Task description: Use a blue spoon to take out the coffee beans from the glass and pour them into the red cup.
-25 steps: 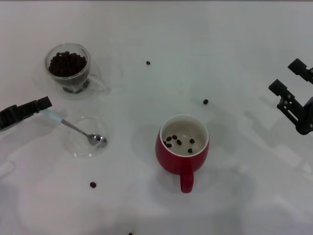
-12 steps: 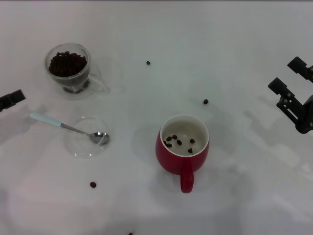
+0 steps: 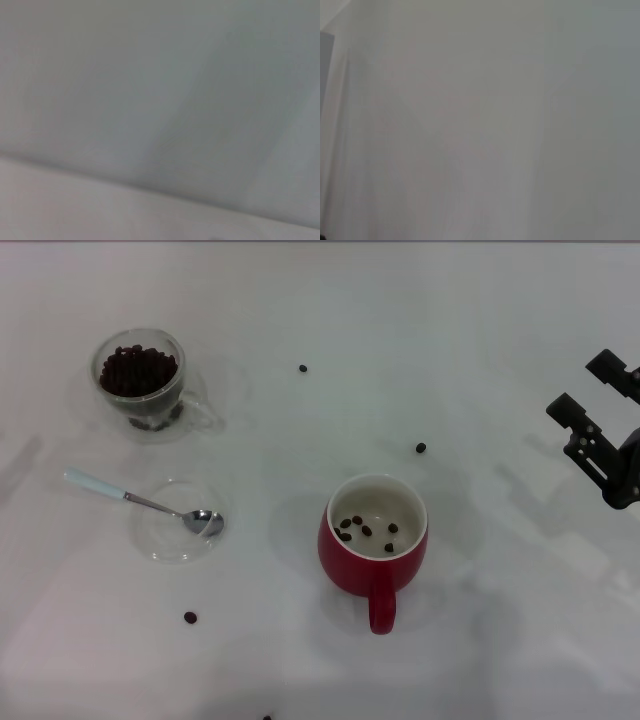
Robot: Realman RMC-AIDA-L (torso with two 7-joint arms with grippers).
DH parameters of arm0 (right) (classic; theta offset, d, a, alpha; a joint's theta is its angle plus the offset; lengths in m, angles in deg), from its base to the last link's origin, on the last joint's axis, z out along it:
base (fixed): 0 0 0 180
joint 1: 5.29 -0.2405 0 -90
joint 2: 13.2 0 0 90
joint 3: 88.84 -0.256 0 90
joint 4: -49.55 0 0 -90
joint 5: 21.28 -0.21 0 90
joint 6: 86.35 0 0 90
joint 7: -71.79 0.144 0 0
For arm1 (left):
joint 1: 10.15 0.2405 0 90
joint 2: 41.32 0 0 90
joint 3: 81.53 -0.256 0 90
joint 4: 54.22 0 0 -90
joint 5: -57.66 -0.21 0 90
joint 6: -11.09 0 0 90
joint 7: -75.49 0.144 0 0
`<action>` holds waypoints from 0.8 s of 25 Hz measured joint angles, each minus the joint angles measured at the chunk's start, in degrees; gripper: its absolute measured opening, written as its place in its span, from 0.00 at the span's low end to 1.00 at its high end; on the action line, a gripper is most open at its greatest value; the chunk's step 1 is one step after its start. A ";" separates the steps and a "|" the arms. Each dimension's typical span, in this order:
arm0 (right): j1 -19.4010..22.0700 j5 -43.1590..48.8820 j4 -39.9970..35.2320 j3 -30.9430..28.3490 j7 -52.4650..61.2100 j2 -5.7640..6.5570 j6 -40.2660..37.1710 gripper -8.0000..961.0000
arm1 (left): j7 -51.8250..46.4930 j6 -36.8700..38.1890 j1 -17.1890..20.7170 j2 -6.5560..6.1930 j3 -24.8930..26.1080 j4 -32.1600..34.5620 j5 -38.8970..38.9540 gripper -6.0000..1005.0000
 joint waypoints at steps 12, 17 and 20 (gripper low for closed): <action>0.52 -1.36 -0.72 -6.21 -1.20 0.00 -0.70 0.59 | 27.48 -4.74 9.27 5.17 0.75 -0.71 26.30 0.59; 0.65 -1.37 -0.50 -14.62 -1.13 -0.10 0.17 0.59 | 33.00 -8.90 11.16 5.82 0.76 2.82 30.86 0.59; 0.69 -1.37 -0.74 -17.88 -1.10 -0.15 0.18 0.59 | 34.70 -11.02 11.51 5.85 0.80 4.01 32.40 0.59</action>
